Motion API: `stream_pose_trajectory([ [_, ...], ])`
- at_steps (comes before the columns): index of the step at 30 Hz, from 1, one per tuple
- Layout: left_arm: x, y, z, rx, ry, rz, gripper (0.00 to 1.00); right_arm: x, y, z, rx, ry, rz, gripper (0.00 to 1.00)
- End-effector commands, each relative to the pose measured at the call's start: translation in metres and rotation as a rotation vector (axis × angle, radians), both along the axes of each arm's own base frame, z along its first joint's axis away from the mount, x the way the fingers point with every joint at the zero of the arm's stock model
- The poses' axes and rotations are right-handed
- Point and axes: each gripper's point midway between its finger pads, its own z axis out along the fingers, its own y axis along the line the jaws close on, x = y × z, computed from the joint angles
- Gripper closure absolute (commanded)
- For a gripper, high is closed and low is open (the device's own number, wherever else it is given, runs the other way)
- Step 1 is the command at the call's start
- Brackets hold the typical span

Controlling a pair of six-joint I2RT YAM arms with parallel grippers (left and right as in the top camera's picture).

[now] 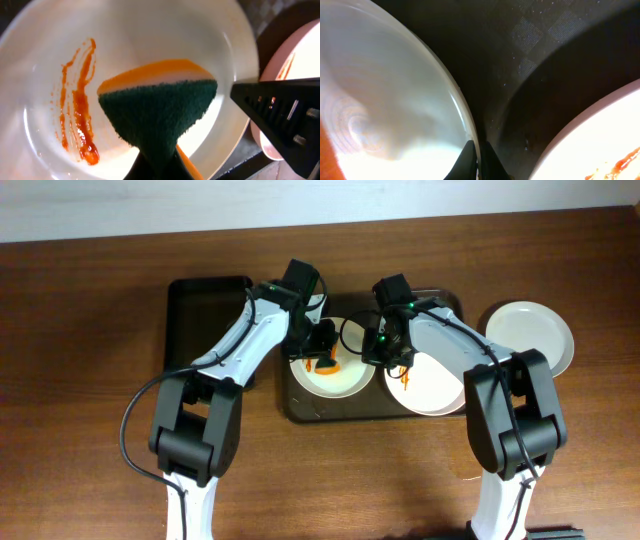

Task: Clean dirty plates on tray and stack at the side
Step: 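Scrub the back plate with the sponge in the left gripper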

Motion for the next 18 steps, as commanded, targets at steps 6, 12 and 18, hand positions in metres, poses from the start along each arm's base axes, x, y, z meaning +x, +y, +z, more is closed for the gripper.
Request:
stream_pose_trajectory([
  [6, 0.002, -0.01, -0.039, -0.005, 0.008, 0.041, 1.0, -0.007, -0.02, -0.017, -0.114, 0.028, -0.035, 0.96],
  [12, 0.009, 0.045, -0.093, 0.33, -0.063, -0.043, 1.0, -0.006, -0.024, -0.018, -0.132, 0.023, -0.039, 0.96],
  [18, 0.027, 0.087, -0.081, 0.586, -0.151, -0.005, 1.0, -0.006, -0.024, -0.018, -0.132, 0.023, -0.039, 0.96],
])
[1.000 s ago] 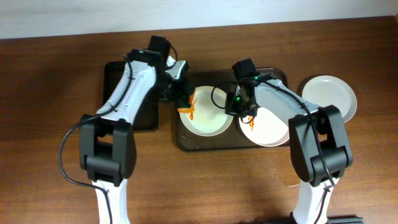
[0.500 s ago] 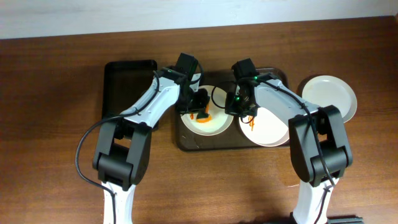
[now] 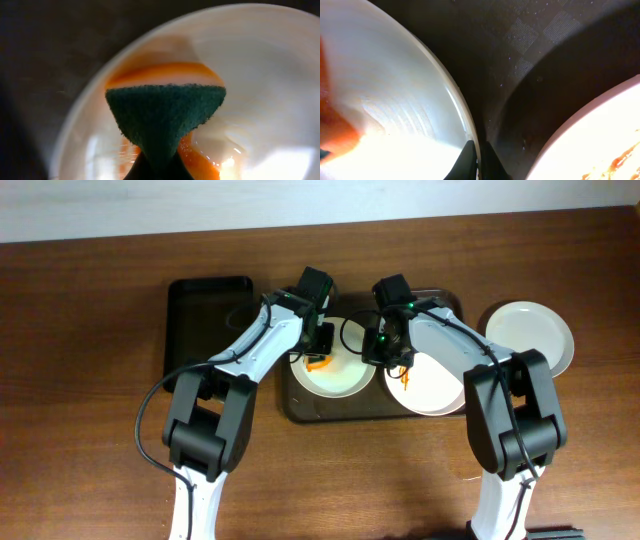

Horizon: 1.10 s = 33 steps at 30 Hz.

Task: Clean dirty plates on tray and stack at the side
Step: 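Scrub the back plate with the sponge in the left gripper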

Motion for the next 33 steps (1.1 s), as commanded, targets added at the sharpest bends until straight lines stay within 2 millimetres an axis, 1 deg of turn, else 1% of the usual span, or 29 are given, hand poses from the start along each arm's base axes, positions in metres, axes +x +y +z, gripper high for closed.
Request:
stream_pose_trajectory([
  [1, 0.005, 0.085, -0.035, 0.435, -0.026, 0.065, 1.0, -0.006, -0.022, -0.017, -0.12, 0.025, -0.029, 0.96],
  [2, 0.006, 0.094, -0.03, 0.49, -0.039, 0.071, 1.0, -0.006, -0.022, -0.017, -0.12, 0.025, -0.029, 0.96],
  [3, 0.004, 0.096, -0.028, 0.499, -0.029, 0.068, 1.0, -0.006, -0.022, -0.017, -0.12, 0.025, -0.029, 0.96],
  [4, 0.002, 0.096, -0.022, 0.502, -0.008, 0.063, 1.0, -0.006, -0.022, -0.017, -0.12, 0.025, -0.029, 0.96],
  [5, 0.002, 0.095, -0.011, 0.508, 0.002, 0.06, 1.0, -0.006, -0.022, -0.017, -0.12, 0.025, -0.029, 0.96],
  [7, 0.007, 0.093, 0.022, 0.506, 0.001, 0.065, 1.0, -0.006, -0.022, -0.017, -0.12, 0.025, -0.029, 0.96],
  [8, 0.009, 0.092, 0.035, 0.498, -0.002, 0.107, 1.0, -0.006, -0.022, -0.017, -0.12, 0.025, -0.029, 0.96],
  [9, 0.007, 0.09, 0.04, 0.475, 0.008, 0.156, 1.0, -0.006, -0.022, -0.017, -0.12, 0.025, -0.029, 0.96],
  [11, -0.021, 0.036, 0.029, 0.169, 0.19, 0.12, 1.0, -0.006, -0.022, -0.017, -0.12, 0.025, -0.029, 0.96],
  [12, -0.022, 0.025, 0.029, 0.11, 0.206, 0.107, 1.0, -0.006, -0.022, -0.017, -0.12, 0.025, -0.029, 0.96],
  [13, -0.021, 0.019, 0.029, 0.088, 0.2, 0.1, 1.0, -0.006, -0.022, -0.017, -0.12, 0.025, -0.029, 0.96],
  [15, -0.028, -0.006, 0.031, 0.003, 0.216, -0.002, 1.0, -0.006, -0.022, -0.017, -0.119, 0.024, -0.029, 0.96],
  [17, -0.032, -0.014, 0.032, -0.001, 0.211, -0.024, 1.0, -0.006, -0.022, -0.017, -0.119, 0.023, -0.029, 0.96],
  [22, -0.036, -0.015, 0.029, 0.005, 0.222, -0.029, 1.0, -0.006, -0.022, -0.017, -0.119, 0.023, -0.029, 0.96],
  [24, -0.041, -0.013, 0.016, 0.011, 0.236, -0.018, 1.0, -0.006, -0.022, -0.017, -0.119, 0.026, -0.028, 0.96],
  [25, -0.042, -0.013, 0.005, 0.008, 0.241, 0.012, 1.0, -0.006, -0.022, -0.017, -0.119, 0.026, -0.028, 0.96],
  [26, -0.044, -0.018, -0.003, -0.025, 0.244, 0.009, 1.0, -0.006, -0.022, -0.017, -0.119, 0.026, -0.028, 0.96],
  [28, -0.048, -0.033, -0.012, -0.113, 0.257, -0.01, 1.0, -0.006, -0.022, -0.017, -0.119, 0.025, -0.028, 0.96],
  [29, -0.051, -0.035, -0.021, -0.13, 0.263, -0.015, 1.0, -0.006, -0.022, -0.017, -0.119, 0.026, -0.028, 0.96],
  [30, -0.056, -0.028, -0.03, -0.103, 0.27, -0.01, 1.0, -0.006, -0.022, -0.017, -0.119, 0.026, -0.028, 0.96],
  [31, -0.057, -0.022, -0.033, -0.072, 0.267, -0.003, 1.0, -0.006, -0.022, -0.017, -0.119, 0.026, -0.028, 0.96],
  [32, -0.055, 0.0, -0.038, 0.047, 0.242, 0.017, 1.0, -0.006, -0.022, -0.017, -0.119, 0.026, -0.028, 0.96],
  [33, -0.052, 0.017, -0.039, 0.142, 0.214, 0.031, 1.0, -0.006, -0.022, -0.017, -0.119, 0.026, -0.028, 0.96],
])
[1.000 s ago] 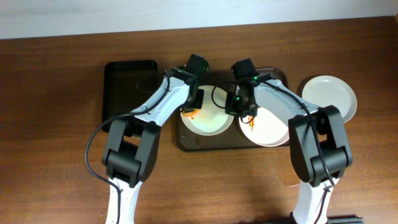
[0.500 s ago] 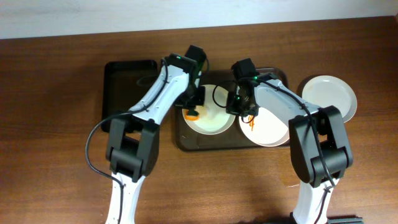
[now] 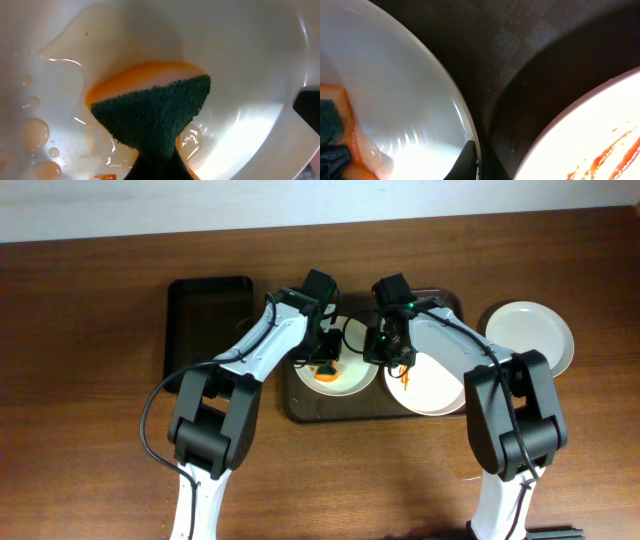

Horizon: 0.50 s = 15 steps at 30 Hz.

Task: Clean dirty plates on tray and stack at the side
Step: 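Scrub the back plate with the sponge in the left gripper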

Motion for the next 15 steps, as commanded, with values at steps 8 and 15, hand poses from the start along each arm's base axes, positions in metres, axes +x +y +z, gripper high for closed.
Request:
stream_pose_trajectory([
  [8, 0.036, 0.124, -0.011, 0.752, -0.288, 0.068, 1.0, -0.009, -0.016, -0.018, -0.082, 0.041, -0.019, 0.96],
  [15, 0.067, 0.099, 0.085, 0.56, -0.442, 0.207, 1.0, -0.009, -0.016, -0.018, -0.083, 0.041, -0.019, 0.96],
])
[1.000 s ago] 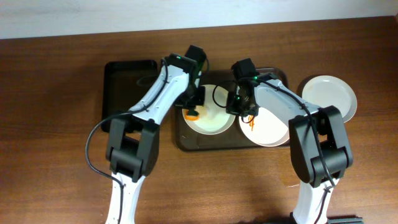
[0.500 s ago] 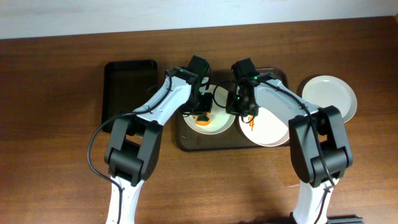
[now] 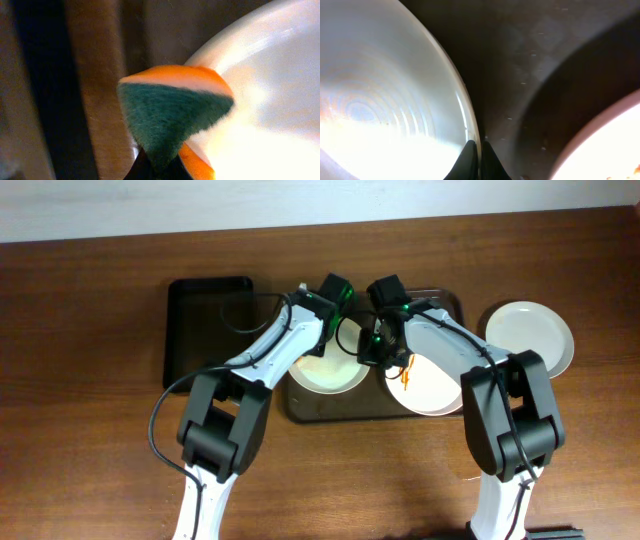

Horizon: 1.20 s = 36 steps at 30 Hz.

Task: Clean dirty plates on tray and stack at the side
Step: 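Scrub the back plate with the sponge in the left gripper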

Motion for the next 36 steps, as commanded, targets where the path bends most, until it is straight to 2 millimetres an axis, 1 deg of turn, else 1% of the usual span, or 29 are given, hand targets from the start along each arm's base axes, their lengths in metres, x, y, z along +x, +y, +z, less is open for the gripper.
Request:
stream_pose_trajectory([
  [1, 0.026, 0.027, 0.091, -0.099, -0.212, 0.138, 1.0, -0.006, -0.032, -0.02, -0.13, 0.036, -0.041, 0.96],
  [2, 0.029, 0.038, 0.122, -0.169, -0.278, 0.205, 1.0, -0.006, -0.032, -0.02, -0.134, 0.036, -0.042, 0.96],
  [3, 0.032, 0.054, 0.14, -0.21, -0.307, 0.239, 1.0, -0.006, -0.033, -0.02, -0.136, 0.036, -0.042, 0.96],
  [4, 0.033, 0.072, 0.147, -0.211, -0.312, 0.27, 1.0, -0.006, -0.033, -0.02, -0.136, 0.036, -0.042, 0.96],
  [5, 0.032, 0.092, 0.144, -0.198, -0.286, 0.301, 1.0, -0.006, -0.033, -0.02, -0.136, 0.036, -0.042, 0.96],
  [6, 0.025, 0.096, 0.128, -0.263, -0.179, 0.27, 1.0, -0.006, -0.032, -0.02, -0.136, 0.035, -0.041, 0.96],
  [7, 0.012, 0.071, 0.11, -0.452, -0.03, 0.165, 1.0, -0.005, -0.032, -0.019, -0.134, 0.031, -0.042, 0.96],
  [8, 0.002, 0.048, 0.1, -0.579, 0.059, 0.083, 1.0, -0.005, -0.032, -0.019, -0.134, 0.03, -0.042, 0.96],
  [10, -0.008, 0.016, 0.083, -0.694, 0.14, 0.028, 1.0, -0.005, -0.032, -0.02, -0.135, 0.031, -0.041, 0.96],
  [11, -0.014, -0.002, 0.069, -0.725, 0.184, 0.001, 1.0, -0.006, -0.032, -0.02, -0.135, 0.032, -0.041, 0.96],
  [13, -0.022, -0.027, 0.048, -0.742, 0.245, -0.06, 1.0, -0.006, -0.032, -0.02, -0.135, 0.032, -0.041, 0.96],
  [14, -0.024, -0.036, 0.04, -0.741, 0.259, -0.084, 1.0, -0.006, -0.032, -0.02, -0.135, 0.032, -0.041, 0.96],
  [15, -0.026, -0.049, 0.029, -0.736, 0.274, -0.108, 1.0, -0.006, -0.032, -0.02, -0.135, 0.032, -0.041, 0.96],
  [17, -0.031, -0.066, 0.017, -0.74, 0.291, -0.129, 1.0, -0.006, -0.032, -0.02, -0.135, 0.032, -0.041, 0.96],
  [19, -0.026, -0.073, 0.004, -0.753, 0.288, -0.089, 1.0, -0.006, -0.032, -0.02, -0.135, 0.032, -0.041, 0.96],
  [21, -0.027, -0.072, -0.018, -0.74, 0.319, -0.075, 1.0, -0.006, -0.032, -0.02, -0.135, 0.032, -0.041, 0.96],
  [24, -0.034, -0.068, -0.057, -0.708, 0.384, -0.043, 1.0, -0.006, -0.032, -0.02, -0.135, 0.032, -0.041, 0.96],
  [25, -0.035, -0.064, -0.065, -0.683, 0.386, -0.034, 1.0, -0.006, -0.032, -0.02, -0.135, 0.032, -0.041, 0.96],
  [26, -0.032, -0.057, -0.068, -0.646, 0.372, -0.027, 1.0, -0.006, -0.032, -0.02, -0.136, 0.035, -0.041, 0.96],
  [28, -0.021, -0.028, -0.074, -0.466, 0.3, -0.041, 1.0, -0.006, -0.032, -0.02, -0.137, 0.035, -0.041, 0.96],
  [30, -0.012, -0.007, -0.075, -0.342, 0.246, -0.023, 1.0, -0.006, -0.032, -0.02, -0.137, 0.035, -0.041, 0.96],
  [31, -0.006, 0.008, -0.074, -0.258, 0.212, -0.02, 1.0, -0.006, -0.032, -0.02, -0.137, 0.035, -0.041, 0.96],
  [32, 0.002, 0.024, -0.071, -0.145, 0.183, -0.07, 0.91, -0.006, -0.032, -0.02, -0.137, 0.034, -0.032, 0.96],
  [33, 0.007, 0.038, -0.067, -0.056, 0.152, -0.072, 0.89, -0.006, -0.032, -0.02, -0.138, 0.033, -0.029, 0.96],
  [34, 0.013, 0.051, -0.062, 0.021, 0.119, -0.058, 1.0, -0.006, -0.032, -0.02, -0.138, 0.033, -0.029, 0.96],
  [35, 0.016, 0.058, -0.058, 0.066, 0.099, -0.05, 1.0, -0.006, -0.032, -0.02, -0.138, 0.033, -0.029, 0.96],
  [36, 0.02, 0.061, -0.054, 0.088, 0.082, -0.046, 1.0, -0.006, -0.032, -0.02, -0.138, 0.033, -0.029, 0.96],
])
